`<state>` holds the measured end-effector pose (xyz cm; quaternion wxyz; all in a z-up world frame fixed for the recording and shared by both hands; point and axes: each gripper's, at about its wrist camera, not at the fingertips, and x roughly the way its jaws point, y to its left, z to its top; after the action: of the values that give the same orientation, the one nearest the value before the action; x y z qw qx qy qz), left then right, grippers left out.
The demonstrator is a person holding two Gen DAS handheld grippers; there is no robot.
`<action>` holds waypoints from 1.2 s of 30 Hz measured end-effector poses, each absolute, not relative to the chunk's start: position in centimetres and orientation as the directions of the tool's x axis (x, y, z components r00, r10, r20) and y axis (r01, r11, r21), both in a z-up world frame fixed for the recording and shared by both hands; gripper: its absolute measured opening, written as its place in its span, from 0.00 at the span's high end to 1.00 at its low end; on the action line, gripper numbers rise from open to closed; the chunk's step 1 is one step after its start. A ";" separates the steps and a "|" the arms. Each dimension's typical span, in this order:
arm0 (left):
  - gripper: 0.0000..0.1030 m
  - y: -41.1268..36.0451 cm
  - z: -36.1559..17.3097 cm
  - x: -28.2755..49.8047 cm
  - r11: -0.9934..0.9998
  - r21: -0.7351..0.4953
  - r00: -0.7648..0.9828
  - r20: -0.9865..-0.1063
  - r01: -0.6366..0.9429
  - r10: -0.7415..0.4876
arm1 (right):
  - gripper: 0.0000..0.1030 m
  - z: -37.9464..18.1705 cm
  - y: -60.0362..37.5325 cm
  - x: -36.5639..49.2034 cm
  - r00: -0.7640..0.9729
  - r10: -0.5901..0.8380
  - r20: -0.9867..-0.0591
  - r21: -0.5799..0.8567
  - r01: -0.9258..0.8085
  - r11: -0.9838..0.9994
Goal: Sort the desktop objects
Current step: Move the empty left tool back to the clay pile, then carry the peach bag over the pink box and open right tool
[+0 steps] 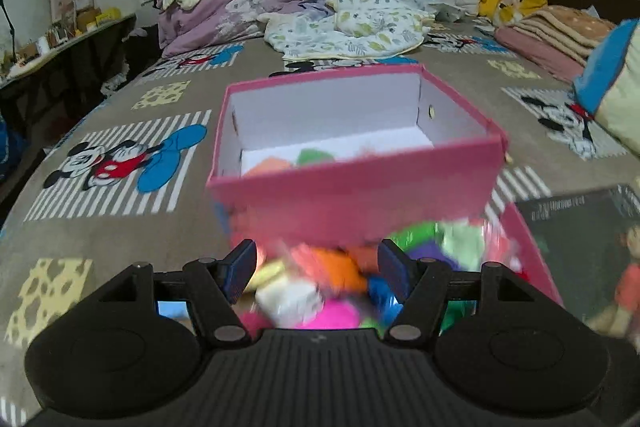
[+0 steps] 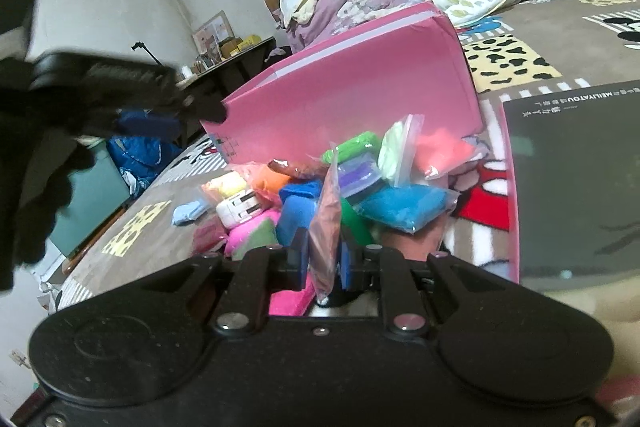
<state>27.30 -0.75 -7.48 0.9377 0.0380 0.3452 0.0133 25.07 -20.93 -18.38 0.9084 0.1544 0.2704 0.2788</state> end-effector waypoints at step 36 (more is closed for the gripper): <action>0.33 0.5 -16.6 22.2 0.993 -0.116 0.764 -0.639 0.024 -0.094 | 0.86 -10.5 -21.4 22.2 0.728 0.552 -0.407 0.365 -0.424 0.829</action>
<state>22.19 0.50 -16.57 0.9377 -0.0505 0.3423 -0.0315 22.18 -21.44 -10.50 0.9212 0.1243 0.2565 0.2647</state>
